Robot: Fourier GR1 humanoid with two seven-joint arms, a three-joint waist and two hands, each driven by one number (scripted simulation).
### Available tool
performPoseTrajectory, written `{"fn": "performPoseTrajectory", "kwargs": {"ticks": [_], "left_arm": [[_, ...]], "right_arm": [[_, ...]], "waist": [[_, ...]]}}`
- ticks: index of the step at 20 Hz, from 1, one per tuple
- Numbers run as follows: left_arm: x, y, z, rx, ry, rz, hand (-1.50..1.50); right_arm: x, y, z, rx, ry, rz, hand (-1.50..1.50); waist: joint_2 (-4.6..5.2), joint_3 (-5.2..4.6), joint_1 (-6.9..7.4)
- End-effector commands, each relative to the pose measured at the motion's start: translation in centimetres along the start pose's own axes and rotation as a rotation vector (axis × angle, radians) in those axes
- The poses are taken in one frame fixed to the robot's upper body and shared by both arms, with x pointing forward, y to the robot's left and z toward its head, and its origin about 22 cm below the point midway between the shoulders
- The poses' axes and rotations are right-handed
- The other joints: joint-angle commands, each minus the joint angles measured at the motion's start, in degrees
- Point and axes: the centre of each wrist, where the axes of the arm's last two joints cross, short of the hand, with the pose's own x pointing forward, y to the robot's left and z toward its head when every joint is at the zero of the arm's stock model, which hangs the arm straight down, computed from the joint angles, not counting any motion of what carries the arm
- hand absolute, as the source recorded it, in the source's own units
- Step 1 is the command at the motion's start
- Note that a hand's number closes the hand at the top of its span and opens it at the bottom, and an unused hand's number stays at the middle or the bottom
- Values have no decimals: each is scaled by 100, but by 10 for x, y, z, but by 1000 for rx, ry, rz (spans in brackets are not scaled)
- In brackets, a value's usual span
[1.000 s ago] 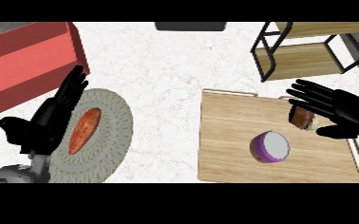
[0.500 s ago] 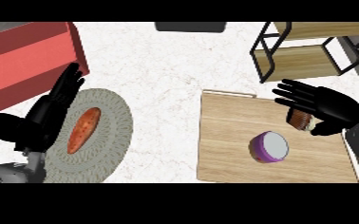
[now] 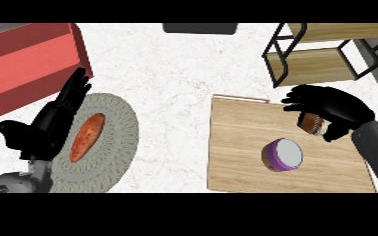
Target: Pick the cupcake from the tray and place it in the tiered shelf
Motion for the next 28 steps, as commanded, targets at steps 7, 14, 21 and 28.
{"fn": "performPoseTrajectory", "kwargs": {"ticks": [7, 14, 21, 28], "left_arm": [[4, -4, 0, -12, -7, -3, 0], [8, 0, -2, 2, -7, 8, 0], [-4, 13, 6, 64, 32, -4, 0], [-7, 17, 13, 77, 61, -6, 0]], "right_arm": [[3, 3, -30, -297, -172, 88, 150], [1, -32, -27, -529, -262, -39, 150], [65, 86, 34, -298, 781, -421, 150], [72, 41, -55, -540, 905, -389, 150]], "waist": [[82, 160, 56], [55, 168, -45], [-42, 53, -515], [-211, 52, -514]]}}
